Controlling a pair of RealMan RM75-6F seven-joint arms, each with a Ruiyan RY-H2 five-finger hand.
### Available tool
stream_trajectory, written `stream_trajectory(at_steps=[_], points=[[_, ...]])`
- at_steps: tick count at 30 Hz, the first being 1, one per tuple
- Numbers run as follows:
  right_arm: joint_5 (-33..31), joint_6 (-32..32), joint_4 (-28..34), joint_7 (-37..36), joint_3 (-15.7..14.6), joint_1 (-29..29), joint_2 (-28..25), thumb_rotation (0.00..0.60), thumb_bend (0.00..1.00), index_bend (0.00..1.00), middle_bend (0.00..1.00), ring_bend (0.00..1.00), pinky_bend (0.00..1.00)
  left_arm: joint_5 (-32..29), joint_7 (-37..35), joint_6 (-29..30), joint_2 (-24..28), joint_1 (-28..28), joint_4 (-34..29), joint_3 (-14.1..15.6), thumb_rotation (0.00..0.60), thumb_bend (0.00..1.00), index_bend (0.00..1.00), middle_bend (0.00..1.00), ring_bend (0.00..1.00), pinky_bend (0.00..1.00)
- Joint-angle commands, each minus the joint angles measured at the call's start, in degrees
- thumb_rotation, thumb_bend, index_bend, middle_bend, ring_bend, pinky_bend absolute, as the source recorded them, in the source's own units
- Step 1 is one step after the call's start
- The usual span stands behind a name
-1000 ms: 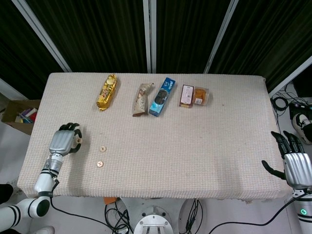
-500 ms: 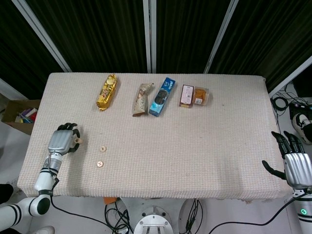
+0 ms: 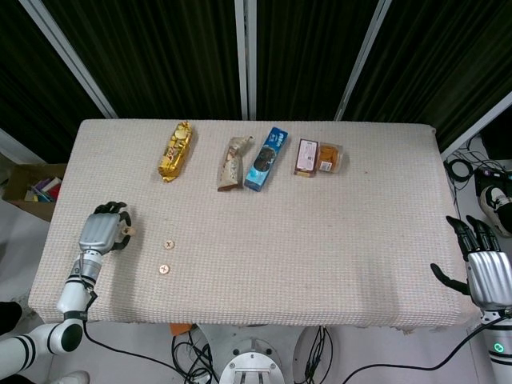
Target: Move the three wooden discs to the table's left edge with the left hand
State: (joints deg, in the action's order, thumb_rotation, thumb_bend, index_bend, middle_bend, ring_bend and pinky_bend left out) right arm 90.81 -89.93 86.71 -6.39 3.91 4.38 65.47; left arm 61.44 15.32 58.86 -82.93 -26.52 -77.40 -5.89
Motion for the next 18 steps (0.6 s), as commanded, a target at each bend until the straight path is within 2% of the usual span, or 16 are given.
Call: stream_trajectory(at_steps=[1, 18], points=[[0.0, 0.0, 0.0, 0.0, 0.0, 0.0, 0.0, 0.6, 0.15, 0.11, 0.19, 0.04, 0.12, 0.0, 0.0, -0.1, -0.1, 0.0, 0.1, 0.0, 0.6, 0.33, 0.45, 0.17, 0.11, 0.16], [-0.1, -0.5, -0.2, -0.4, 0.0, -0.3, -0.1, 0.6, 0.15, 0.11, 0.19, 0.04, 0.12, 0.5, 1.3, 1.0, 0.4, 0.3, -1.3, -0.1, 0.6, 0.33, 0.41, 0.16, 0.11, 0.16]])
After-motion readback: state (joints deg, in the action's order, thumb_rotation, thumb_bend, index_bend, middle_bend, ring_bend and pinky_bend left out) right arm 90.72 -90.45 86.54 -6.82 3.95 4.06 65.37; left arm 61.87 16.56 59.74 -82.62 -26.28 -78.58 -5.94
